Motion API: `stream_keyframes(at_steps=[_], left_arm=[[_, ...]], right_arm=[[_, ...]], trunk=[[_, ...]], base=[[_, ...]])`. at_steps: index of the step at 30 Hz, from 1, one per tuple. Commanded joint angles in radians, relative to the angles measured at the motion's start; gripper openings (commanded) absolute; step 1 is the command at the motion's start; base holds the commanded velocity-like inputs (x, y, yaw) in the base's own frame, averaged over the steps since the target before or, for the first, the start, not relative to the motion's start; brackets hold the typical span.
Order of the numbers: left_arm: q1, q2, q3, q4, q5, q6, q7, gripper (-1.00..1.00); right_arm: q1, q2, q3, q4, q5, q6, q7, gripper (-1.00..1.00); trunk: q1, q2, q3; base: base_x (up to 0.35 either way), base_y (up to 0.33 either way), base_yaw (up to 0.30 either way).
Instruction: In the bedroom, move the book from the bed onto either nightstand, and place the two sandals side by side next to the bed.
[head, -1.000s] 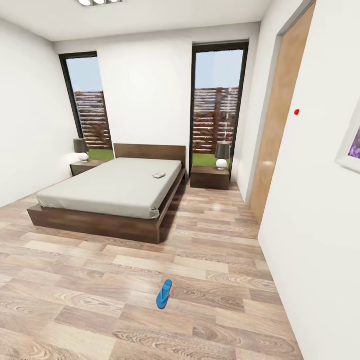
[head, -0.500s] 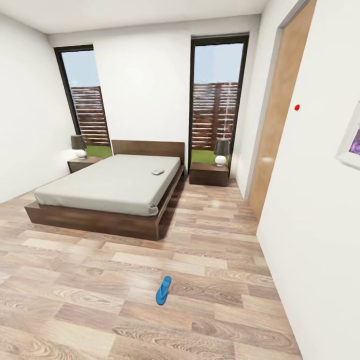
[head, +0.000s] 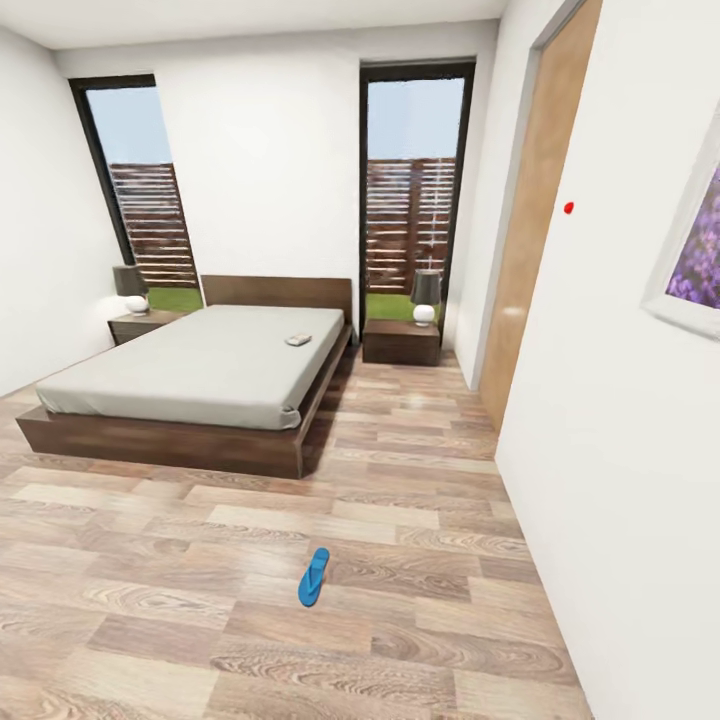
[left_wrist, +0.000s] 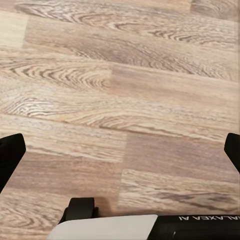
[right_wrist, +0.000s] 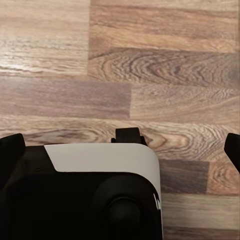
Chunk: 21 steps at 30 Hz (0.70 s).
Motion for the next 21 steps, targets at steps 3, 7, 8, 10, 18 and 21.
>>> stream_keyframes(at_steps=[3,7,8,10,18,21], left_arm=[[0.0,0.0,0.0,0.0,0.002,-0.003,0.0,1.0],[0.0,0.0,0.0,0.0,0.002,-0.002,0.0,1.0],[0.0,0.0,0.0,0.0,0.002,-0.002,0.0,1.0],[0.0,0.0,0.001,0.0,0.003,-0.002,0.0,1.0],[0.0,0.001,0.001,0.0,0.003,-0.002,0.0,1.0],[0.0,0.0,0.0,0.0,0.004,-0.002,0.0,1.0]], right_arm=[[0.0,0.001,-0.004,0.0,0.001,-0.002,0.001,1.0],[0.0,0.002,-0.004,0.0,0.001,-0.002,0.001,1.0],[0.0,0.002,-0.005,0.0,0.001,-0.002,0.001,1.0],[0.0,0.002,-0.005,0.0,0.001,-0.002,0.0,1.0],[0.0,0.002,-0.007,0.0,0.001,-0.002,0.0,1.0],[0.0,0.002,-0.008,0.0,0.001,-0.002,-0.001,1.0]], trunk=[[0.0,0.0,-0.001],[0.0,0.0,-0.002],[0.0,0.0,-0.002],[0.0,0.0,-0.002],[0.0,0.0,-0.002],[0.0,0.0,-0.002]], base=[[0.0,0.0,-0.025],[0.025,0.0,-0.007],[0.171,0.0,-0.002],[0.233,0.0,-0.001],[0.297,0.0,0.0],[0.311,0.0,0.0]])
